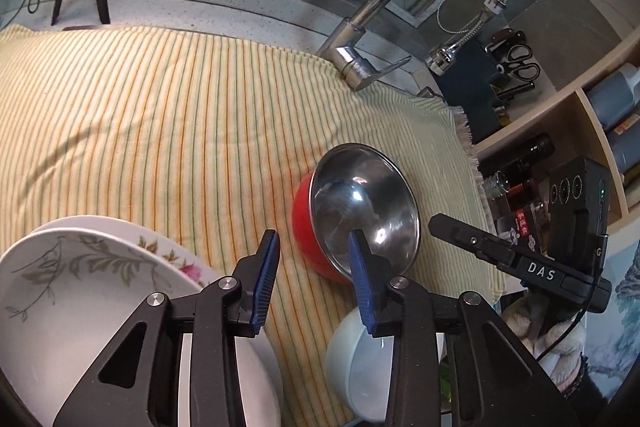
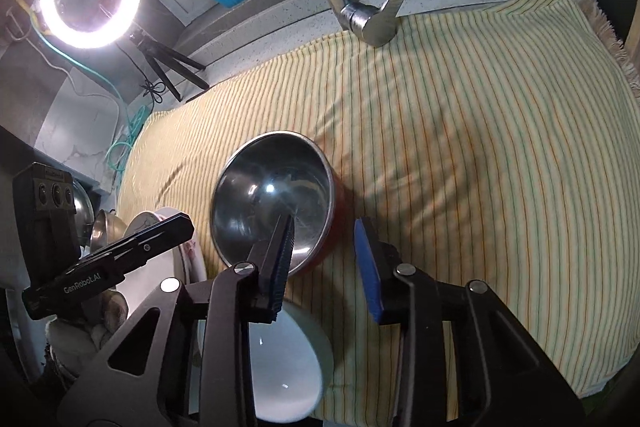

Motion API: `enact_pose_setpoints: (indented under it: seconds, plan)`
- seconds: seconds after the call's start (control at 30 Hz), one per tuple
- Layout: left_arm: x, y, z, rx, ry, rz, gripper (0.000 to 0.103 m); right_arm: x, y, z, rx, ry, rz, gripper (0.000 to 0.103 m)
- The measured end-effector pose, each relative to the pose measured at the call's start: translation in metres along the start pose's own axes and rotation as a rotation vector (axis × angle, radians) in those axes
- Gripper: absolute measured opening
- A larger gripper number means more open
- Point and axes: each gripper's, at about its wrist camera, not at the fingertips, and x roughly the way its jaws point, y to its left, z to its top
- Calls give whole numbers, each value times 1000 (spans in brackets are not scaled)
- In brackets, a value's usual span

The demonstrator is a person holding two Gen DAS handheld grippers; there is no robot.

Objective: Organize plates and bowls
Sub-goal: 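Close both grippers on the red bowl rim and lift it, then carry the red bowl over to the silver bowl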

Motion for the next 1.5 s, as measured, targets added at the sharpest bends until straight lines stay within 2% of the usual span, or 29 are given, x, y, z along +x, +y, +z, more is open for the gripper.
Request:
enact_pose_setpoints:
  seconds: [0.17,0.27,0.4,0.47,0.53,0.87,1.2,1.5]
  plan:
    - [11,-1,5,-4,27,-7,28,9,-7,5,25,22,6,29]
    - [16,-1,7,-9,37,-7,21,15,-8,6,25,35,5,25]
    - [21,0,8,-8,49,-7,21,21,-5,7,20,52,15,16]
    - [22,0,9,-5,56,-12,16,22,-4,8,19,55,15,15]
    - [23,0,9,-1,58,-14,15,23,-3,8,21,58,20,13]
    - [23,-2,13,15,58,-16,15,23,2,14,10,51,-2,12]
    - [0,-6,20,45,3,-17,15,8,22,22,-7,11,1,12]
    - [-47,4,24,56,-66,-14,15,-7,68,23,-52,-28,27,12]
